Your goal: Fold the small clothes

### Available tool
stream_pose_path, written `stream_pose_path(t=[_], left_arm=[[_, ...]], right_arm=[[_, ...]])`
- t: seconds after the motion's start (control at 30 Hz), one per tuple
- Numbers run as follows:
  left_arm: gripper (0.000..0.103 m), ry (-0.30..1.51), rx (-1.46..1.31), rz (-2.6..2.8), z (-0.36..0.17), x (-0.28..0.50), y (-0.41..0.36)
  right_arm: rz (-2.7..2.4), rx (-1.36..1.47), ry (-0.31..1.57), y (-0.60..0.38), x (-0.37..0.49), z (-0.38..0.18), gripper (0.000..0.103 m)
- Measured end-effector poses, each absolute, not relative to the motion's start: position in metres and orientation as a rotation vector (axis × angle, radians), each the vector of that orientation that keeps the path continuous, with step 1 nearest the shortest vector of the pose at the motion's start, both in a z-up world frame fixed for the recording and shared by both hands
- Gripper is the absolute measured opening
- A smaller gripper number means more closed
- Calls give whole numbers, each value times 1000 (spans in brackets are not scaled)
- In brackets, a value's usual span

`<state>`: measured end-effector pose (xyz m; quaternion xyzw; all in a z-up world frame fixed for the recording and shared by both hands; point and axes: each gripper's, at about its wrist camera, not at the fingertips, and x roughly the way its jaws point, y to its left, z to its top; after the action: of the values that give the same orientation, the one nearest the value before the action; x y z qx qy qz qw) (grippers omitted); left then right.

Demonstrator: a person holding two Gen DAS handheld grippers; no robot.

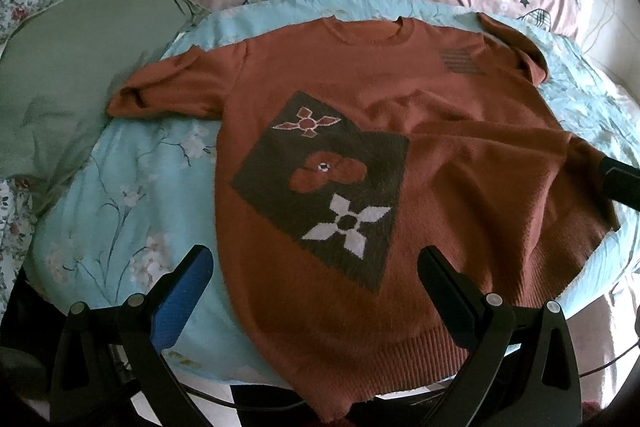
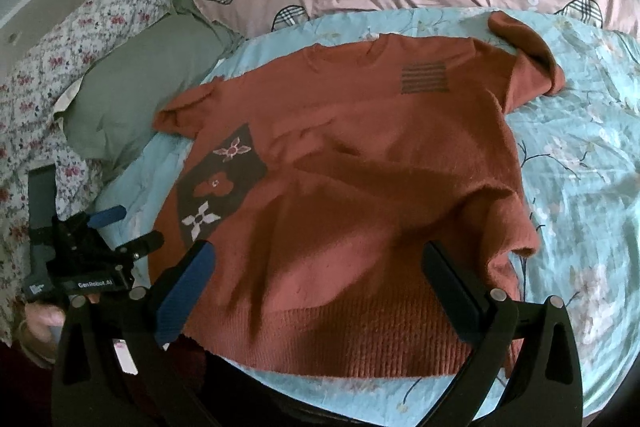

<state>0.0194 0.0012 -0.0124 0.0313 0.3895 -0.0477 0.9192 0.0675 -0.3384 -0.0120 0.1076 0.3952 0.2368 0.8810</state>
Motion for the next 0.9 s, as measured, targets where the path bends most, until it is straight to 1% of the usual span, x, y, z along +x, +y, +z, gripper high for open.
stream_pose_path(t=[0.13, 0.33, 0.43, 0.5, 0.67, 0.9], left_arm=[[102, 811, 64, -99, -15, 27, 0], [102, 849, 32, -110, -15, 41, 0], [102, 863, 18, -112, -14, 49, -1], [102, 869, 16, -113, -14, 53, -1], [102, 886, 11, -112, -15, 64, -4], [102, 916, 14, -94, -21, 86, -4]], right_arm=[[490, 236, 824, -344, 77, -12, 103], [445, 174, 716, -362, 99, -1, 102], [418, 149, 694, -375, 119, 9, 99], [394, 133, 688, -386, 138, 16, 94], [367, 201, 709, -419, 198, 30, 82], [259, 251, 715, -451, 302, 42, 60]])
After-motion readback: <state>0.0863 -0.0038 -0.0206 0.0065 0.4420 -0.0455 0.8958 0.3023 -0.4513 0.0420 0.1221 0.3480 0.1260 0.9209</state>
